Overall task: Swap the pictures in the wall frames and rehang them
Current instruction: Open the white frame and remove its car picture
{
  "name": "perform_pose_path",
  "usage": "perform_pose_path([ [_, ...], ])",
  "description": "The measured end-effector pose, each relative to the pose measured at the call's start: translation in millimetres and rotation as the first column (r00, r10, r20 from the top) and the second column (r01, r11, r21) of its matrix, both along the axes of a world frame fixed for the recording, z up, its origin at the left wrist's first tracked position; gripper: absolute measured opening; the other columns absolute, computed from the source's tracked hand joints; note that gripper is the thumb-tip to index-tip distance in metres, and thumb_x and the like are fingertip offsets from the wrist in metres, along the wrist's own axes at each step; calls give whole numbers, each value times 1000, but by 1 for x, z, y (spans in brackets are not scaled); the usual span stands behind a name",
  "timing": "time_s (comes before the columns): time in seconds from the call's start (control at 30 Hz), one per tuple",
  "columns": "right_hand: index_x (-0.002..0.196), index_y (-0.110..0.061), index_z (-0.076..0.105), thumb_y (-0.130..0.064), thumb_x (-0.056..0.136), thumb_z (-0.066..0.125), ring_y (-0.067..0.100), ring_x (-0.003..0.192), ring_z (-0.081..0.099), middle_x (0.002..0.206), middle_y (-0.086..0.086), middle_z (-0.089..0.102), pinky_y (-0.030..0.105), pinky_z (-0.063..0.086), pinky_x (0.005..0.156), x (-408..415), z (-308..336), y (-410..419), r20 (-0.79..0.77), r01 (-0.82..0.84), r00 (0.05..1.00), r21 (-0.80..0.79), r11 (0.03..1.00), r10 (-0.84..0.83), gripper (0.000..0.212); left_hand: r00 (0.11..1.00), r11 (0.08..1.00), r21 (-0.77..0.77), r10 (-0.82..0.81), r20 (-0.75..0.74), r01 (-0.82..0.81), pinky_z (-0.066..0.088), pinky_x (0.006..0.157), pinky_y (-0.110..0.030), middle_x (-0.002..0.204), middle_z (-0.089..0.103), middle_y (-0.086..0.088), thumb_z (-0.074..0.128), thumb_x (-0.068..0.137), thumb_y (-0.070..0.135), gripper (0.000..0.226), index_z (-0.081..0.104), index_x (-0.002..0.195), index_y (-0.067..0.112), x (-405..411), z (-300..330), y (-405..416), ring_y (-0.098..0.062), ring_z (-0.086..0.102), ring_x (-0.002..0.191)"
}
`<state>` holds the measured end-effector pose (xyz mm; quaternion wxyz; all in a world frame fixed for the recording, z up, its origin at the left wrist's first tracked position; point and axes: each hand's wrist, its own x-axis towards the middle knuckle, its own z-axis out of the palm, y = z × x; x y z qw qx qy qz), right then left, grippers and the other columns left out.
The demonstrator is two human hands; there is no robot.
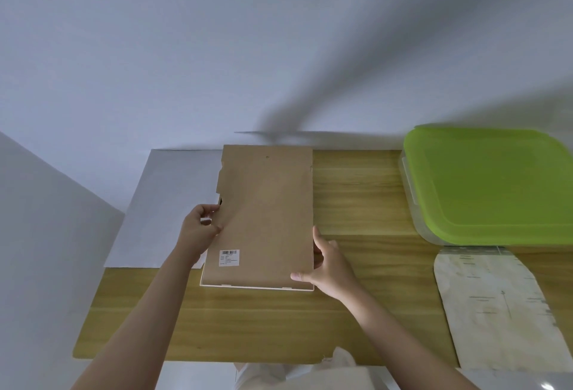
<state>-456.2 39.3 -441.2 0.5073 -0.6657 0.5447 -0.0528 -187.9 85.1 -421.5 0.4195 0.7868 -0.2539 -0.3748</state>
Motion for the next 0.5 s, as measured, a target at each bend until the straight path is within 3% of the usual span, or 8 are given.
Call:
perform_pose_path([
  [0.13, 149, -34, 8, -27, 64, 86, 14, 96, 58, 114, 0, 43, 14, 47, 62, 2, -2, 1, 36, 27, 999, -35, 999, -26, 115, 998, 999, -15, -27, 57, 28, 49, 64, -24, 101, 55, 0, 57, 81, -7, 39, 57, 115, 11, 2, 6, 0, -18, 57, 78],
  [0.23, 150, -33, 5, -21, 63, 85, 12, 97, 56, 109, -1, 48, 20, 50, 79, 3, -7, 1, 98, 49, 994, -45, 998, -44, 119, 996, 998, -42, -49, 73, 52, 48, 62, -23, 107, 55, -2, 58, 81, -6, 40, 57, 116, 13, 1, 13, 0, -17, 58, 78],
  [0.37, 149, -31, 2, -16, 65, 83, 13, 110, 52, 120, -4, 47, 27, 46, 95, 1, -4, -1, 150, 79, 986, -31, 996, -74, 118, 993, 995, -74, -64, 97, 71, 48, 61, -23, 108, 56, -3, 59, 81, -6, 40, 58, 116, 14, -4, 23, -3, -15, 59, 76],
  [0.43, 150, -28, 5, -13, 66, 83, 11, 105, 52, 120, -4, 46, 21, 46, 90, -9, 1, -3, 170, 88, 982, -24, 996, -83, 115, 991, 992, -83, -88, 105, 97, 48, 61, -21, 109, 55, -3, 61, 81, -4, 40, 57, 116, 14, -10, 28, -7, -13, 60, 77],
  [0.5, 150, -26, 14, -8, 67, 82, 7, 87, 52, 111, -1, 47, 15, 47, 74, -27, 5, -7, 185, 110, 978, -39, 993, -101, 109, 984, 987, -80, -132, 117, 142, 49, 62, -22, 110, 55, -3, 64, 81, -1, 41, 56, 119, 13, -22, 30, -11, -13, 59, 79],
])
